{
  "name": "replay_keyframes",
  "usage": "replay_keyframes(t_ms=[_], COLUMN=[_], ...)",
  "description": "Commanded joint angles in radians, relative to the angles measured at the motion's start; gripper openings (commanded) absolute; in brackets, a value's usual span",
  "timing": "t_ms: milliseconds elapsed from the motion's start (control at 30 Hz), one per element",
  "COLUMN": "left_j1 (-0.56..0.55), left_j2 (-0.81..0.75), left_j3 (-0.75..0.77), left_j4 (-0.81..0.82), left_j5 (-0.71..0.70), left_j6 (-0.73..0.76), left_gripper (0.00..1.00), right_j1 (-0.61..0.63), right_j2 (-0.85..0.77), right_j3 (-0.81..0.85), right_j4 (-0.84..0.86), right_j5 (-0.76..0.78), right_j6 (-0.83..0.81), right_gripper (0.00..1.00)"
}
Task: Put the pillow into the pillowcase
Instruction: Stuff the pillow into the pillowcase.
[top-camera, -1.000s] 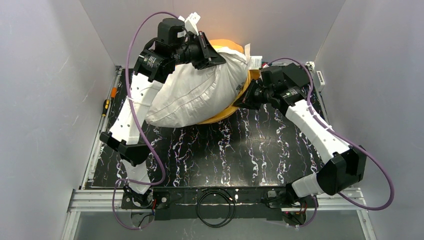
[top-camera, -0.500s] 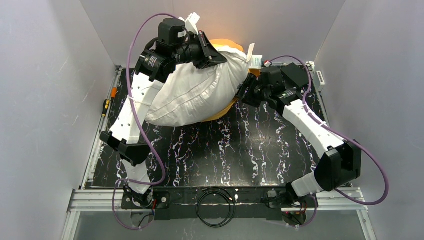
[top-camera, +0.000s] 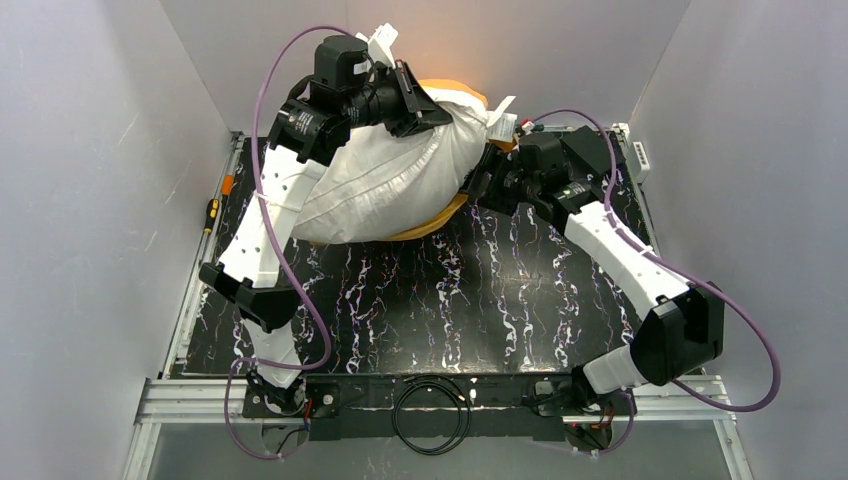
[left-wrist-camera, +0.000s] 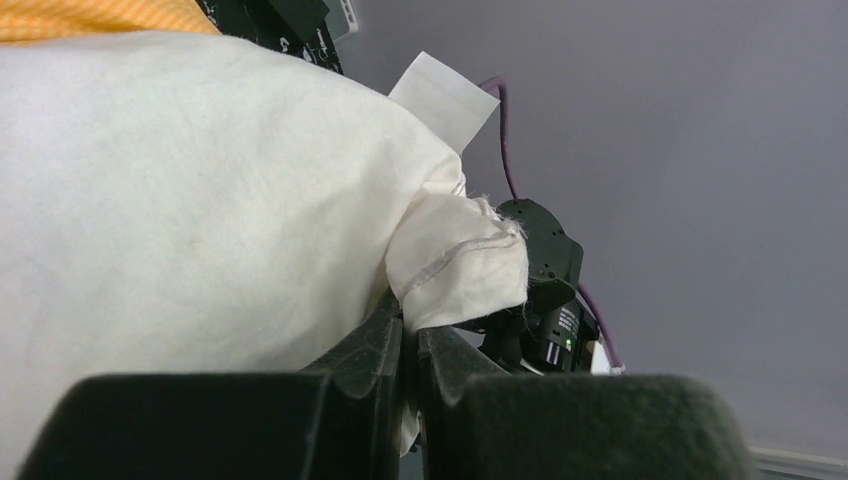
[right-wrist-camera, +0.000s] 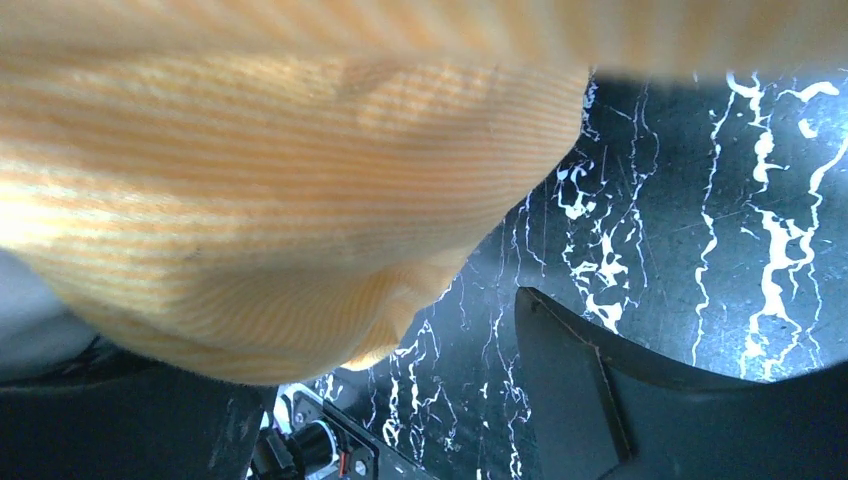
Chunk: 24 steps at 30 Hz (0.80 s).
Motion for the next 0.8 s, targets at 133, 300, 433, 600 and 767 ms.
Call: replay_keyframes(t_ms=[133, 300, 433, 600, 767], left_j1=[0.012, 0.065, 0.147, 0.229, 0.237], left_j2=[-0.032, -0.040, -0.076, -0.113, -0.100], left_j3=[0.011, 0.046, 0.063, 0.090, 0.106], left_j4=[0.054, -0.084, -0.217, -0.328, -0.325], left_j5=[0.025, -0.013, -0.091, -0.192, -0.181], left_j6=[0.005, 0.079, 0.165, 0.253, 0.247], left_gripper=[0.00, 0.00, 0.00, 0.00, 0.00], right_j1=[0.029, 0.028, -0.011, -0.192, -0.255], right_j2=[0.060, 0.089, -0.034, -0.168, -0.178], right_j3=[-0.031, 0.059, 0.105, 0.166, 0.244], right_j4=[0.222, 0.144, -0.051, -0.322, -0.635], right_j5=[-0.028, -0.057, -0.037, -0.072, -0.071], right_j6=[0.011, -0.066, -0.107, -0.148, -0.281], right_gripper=[0.59, 0.01, 0.01, 0.01, 0.01])
